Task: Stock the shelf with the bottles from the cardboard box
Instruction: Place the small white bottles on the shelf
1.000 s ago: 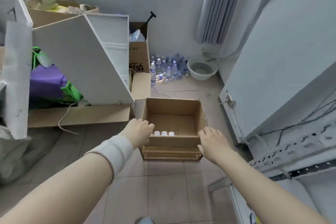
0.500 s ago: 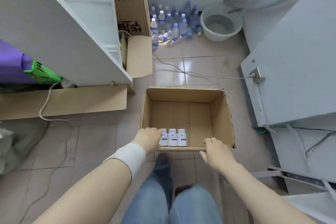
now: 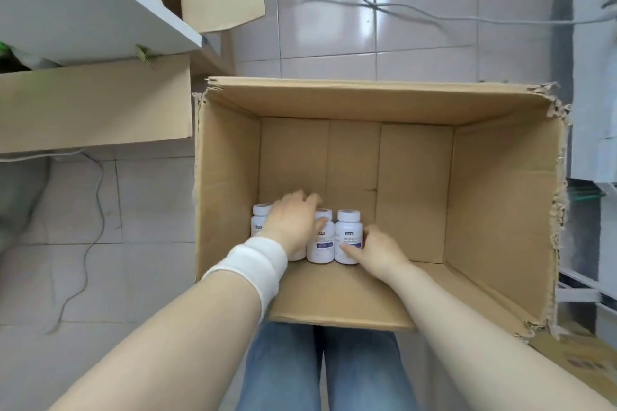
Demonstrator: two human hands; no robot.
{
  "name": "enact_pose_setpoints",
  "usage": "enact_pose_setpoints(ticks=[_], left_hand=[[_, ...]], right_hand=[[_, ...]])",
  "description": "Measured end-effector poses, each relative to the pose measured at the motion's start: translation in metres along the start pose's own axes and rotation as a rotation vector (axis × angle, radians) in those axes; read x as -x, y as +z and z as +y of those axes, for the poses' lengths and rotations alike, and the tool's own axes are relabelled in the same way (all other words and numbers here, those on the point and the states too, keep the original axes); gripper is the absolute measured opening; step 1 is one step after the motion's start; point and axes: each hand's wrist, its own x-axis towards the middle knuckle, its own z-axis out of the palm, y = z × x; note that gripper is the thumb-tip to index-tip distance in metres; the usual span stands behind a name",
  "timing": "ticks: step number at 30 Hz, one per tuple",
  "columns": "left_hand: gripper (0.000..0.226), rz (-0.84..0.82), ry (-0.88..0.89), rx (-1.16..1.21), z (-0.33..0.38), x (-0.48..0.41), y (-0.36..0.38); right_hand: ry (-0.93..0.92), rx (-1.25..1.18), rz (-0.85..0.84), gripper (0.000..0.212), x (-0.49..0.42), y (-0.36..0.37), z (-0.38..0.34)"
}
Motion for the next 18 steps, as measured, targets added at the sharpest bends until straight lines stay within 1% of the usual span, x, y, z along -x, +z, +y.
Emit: enact_pose_setpoints(ticks=[2, 5, 7, 9, 14, 16, 18], left_hand=[[0.046, -0.08, 0.012, -0.042, -0.005, -0.017, -0.001], [0.047, -0.184, 0.063, -0.041, -0.007, -0.028, -0.007], [0.048, -0.233, 0.067, 0.015, -0.008, -0.029, -0.012], [0.049, -0.244, 0.058, 0.118, -0.007, -0.026, -0.015], [0.043, -0.083, 0.173, 0.307, 0.001, 0.001, -0.029], [0.034, -0.006, 0.168, 0.479, 0.005, 0.019, -0.043], [0.024, 0.09, 0.134, 0.719, 0.009, 0.04, -0.063]], right_hand=[[0.022, -0.085, 0.003, 0.052, -0.015, 0.001, -0.001], [0.063, -0.157, 0.008, 0.055, -0.023, 0.002, -0.004], [0.078, -0.208, 0.008, 0.055, -0.023, 0.001, -0.002], [0.084, -0.254, 0.033, 0.056, -0.018, -0.003, 0.002], [0.091, -0.423, 0.139, 0.052, 0.01, -0.022, 0.017], [0.086, -0.56, 0.17, 0.048, 0.03, -0.03, 0.021], [0.056, -0.711, 0.204, 0.045, 0.056, -0.038, 0.022]])
